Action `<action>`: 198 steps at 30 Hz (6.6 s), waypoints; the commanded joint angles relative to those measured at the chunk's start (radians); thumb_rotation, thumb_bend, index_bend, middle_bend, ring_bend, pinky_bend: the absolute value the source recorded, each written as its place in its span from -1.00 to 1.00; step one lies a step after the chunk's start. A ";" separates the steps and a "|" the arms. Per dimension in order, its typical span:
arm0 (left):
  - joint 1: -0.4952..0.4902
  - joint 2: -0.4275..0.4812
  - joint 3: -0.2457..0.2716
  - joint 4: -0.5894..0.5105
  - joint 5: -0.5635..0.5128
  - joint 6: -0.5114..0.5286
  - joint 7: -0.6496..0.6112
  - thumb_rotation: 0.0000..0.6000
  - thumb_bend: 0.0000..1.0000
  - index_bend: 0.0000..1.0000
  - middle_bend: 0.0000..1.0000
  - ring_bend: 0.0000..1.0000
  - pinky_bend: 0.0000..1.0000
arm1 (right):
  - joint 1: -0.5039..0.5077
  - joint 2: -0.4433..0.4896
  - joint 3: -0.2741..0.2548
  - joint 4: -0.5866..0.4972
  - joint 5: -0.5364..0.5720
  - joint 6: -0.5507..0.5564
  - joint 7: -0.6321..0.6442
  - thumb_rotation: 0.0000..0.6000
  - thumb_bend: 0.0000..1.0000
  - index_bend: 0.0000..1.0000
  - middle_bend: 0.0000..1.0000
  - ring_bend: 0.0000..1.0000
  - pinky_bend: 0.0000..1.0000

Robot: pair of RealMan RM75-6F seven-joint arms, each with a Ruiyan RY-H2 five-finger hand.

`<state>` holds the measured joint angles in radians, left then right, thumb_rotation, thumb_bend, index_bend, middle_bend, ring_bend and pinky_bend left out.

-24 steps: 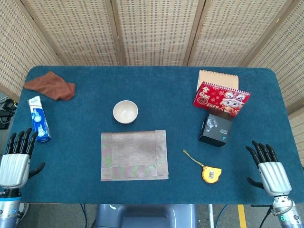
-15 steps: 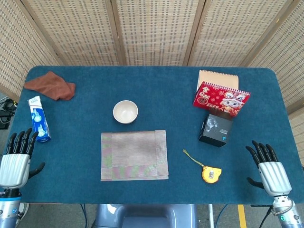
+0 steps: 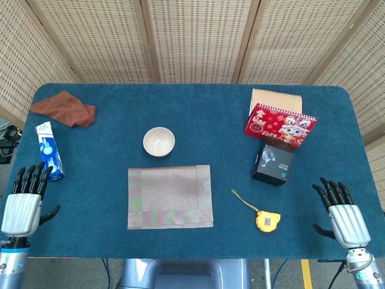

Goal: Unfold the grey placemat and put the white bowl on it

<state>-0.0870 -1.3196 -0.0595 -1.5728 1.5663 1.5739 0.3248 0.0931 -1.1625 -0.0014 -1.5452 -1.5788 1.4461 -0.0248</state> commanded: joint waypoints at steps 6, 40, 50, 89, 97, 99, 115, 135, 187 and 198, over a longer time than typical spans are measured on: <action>-0.083 -0.017 -0.055 -0.037 -0.035 -0.096 0.030 1.00 -0.72 -0.76 -1.00 -1.00 -1.00 | 0.001 0.009 -0.003 -0.008 -0.003 -0.002 0.018 1.00 -0.84 -0.73 -1.00 -1.00 -1.00; -0.642 -0.481 -0.286 0.394 -0.479 -0.580 0.420 1.00 -0.30 -0.45 -1.00 -1.00 -1.00 | 0.028 0.045 0.042 0.020 0.096 -0.076 0.150 1.00 -0.84 -0.73 -1.00 -1.00 -1.00; -0.714 -0.563 -0.277 0.503 -0.512 -0.602 0.442 1.00 -0.23 -0.38 -1.00 -1.00 -1.00 | 0.029 0.053 0.047 0.019 0.096 -0.072 0.168 1.00 -0.84 -0.73 -1.00 -1.00 -1.00; -0.738 -0.623 -0.200 0.636 -0.471 -0.515 0.385 1.00 0.10 0.66 -1.00 -1.00 -1.00 | 0.028 0.062 0.040 0.003 0.065 -0.054 0.192 1.00 -0.84 -0.73 -1.00 -1.00 -1.00; -0.681 -0.533 -0.182 0.586 -0.442 -0.454 0.352 1.00 0.11 0.67 -1.00 -1.00 -1.00 | 0.025 0.059 0.033 -0.005 0.050 -0.044 0.177 1.00 -0.84 -0.73 -1.00 -1.00 -1.00; -0.664 -0.507 -0.177 0.571 -0.439 -0.444 0.343 1.00 0.11 0.67 -1.00 -1.00 -1.00 | 0.024 0.059 0.032 -0.007 0.047 -0.040 0.171 1.00 -0.84 -0.73 -1.00 -1.00 -1.00; -0.532 -0.345 -0.148 0.583 -0.437 -0.403 0.212 1.00 0.11 0.68 -1.00 -1.00 -1.00 | 0.023 0.038 0.019 -0.012 0.031 -0.039 0.121 1.00 -0.84 -0.73 -1.00 -1.00 -1.00; -0.441 -0.303 -0.075 0.585 -0.378 -0.413 0.101 1.00 0.04 0.40 -1.00 -1.00 -1.00 | 0.024 0.024 0.012 -0.010 0.027 -0.043 0.091 1.00 -0.85 -0.73 -1.00 -1.00 -1.00; -0.269 -0.234 0.229 0.231 0.175 -0.283 0.005 1.00 -0.53 -0.21 -1.00 -1.00 -1.00 | 0.017 0.033 -0.007 -0.035 -0.011 -0.020 0.095 1.00 -0.85 -0.73 -1.00 -1.00 -1.00; -0.254 -0.262 0.230 0.251 0.170 -0.304 0.020 1.00 -0.53 -0.44 -1.00 -1.00 -1.00 | 0.017 0.034 -0.010 -0.036 -0.015 -0.020 0.100 1.00 -0.85 -0.73 -1.00 -1.00 -1.00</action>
<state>-0.3420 -1.5813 0.1705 -1.3228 1.7365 1.2710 0.3438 0.1101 -1.1286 -0.0111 -1.5816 -1.5942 1.4261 0.0749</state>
